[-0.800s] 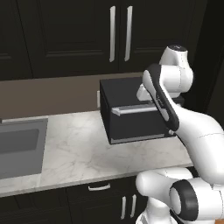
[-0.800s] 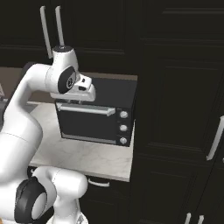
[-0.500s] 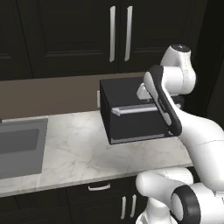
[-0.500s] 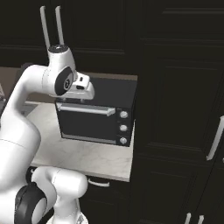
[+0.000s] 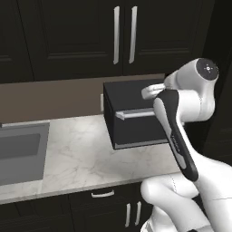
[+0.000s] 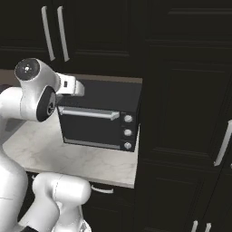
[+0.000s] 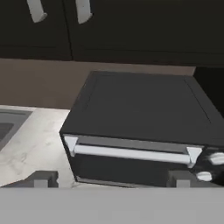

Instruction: Open the cabinet, retrieve the rolling pin, and place it next to the meat on the cutting board to prepare for tenderizing.

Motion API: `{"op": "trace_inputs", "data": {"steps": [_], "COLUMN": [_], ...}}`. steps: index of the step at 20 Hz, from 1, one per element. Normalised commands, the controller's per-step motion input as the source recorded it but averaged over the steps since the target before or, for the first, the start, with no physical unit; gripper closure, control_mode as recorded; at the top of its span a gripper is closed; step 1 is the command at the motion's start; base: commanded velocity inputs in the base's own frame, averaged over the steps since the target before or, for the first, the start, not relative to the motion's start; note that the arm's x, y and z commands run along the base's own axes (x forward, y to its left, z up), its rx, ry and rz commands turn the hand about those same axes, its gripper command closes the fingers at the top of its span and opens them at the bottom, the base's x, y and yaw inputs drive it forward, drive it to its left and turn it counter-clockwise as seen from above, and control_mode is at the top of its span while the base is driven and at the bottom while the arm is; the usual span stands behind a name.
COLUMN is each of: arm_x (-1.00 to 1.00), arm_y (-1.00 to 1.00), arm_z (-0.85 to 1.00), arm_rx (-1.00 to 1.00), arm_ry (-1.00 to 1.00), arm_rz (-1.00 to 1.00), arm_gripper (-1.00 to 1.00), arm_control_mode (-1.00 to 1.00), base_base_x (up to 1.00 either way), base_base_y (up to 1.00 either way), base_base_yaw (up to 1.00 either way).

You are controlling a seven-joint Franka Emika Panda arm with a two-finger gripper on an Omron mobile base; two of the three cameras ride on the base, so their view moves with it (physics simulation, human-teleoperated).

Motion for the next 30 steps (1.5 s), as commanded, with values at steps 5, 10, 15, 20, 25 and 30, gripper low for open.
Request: {"op": "trace_inputs", "data": {"steps": [5,10,15,20,25,30], "arm_x": [-0.19,-0.2,-0.02,0.03,0.0,0.04], "arm_y": [0.09,0.0,-0.01,0.01,0.0,0.0], "arm_z": [0.74,0.63,0.5,0.05,0.0,0.0], "arm_rx": [0.01,0.0,0.0,0.0,0.0,0.0], "arm_ry": [-0.46,-0.4,-0.22,-0.01,0.0,0.0], "arm_rz": [0.0,0.0,-0.02,0.0,0.0,0.0], "arm_gripper": [-1.0,-1.0,-1.0,-1.0,-1.0,-1.0], "arm_control_mode": [-1.0,-1.0,-1.0,-1.0,-1.0,-1.0], "base_base_x": [0.0,0.0,0.0,0.0,0.0,0.0], "base_base_y": [0.0,0.0,0.0,0.0,0.0,0.0], "base_base_yaw": [0.0,0.0,0.0,0.0,0.0,0.0]}}
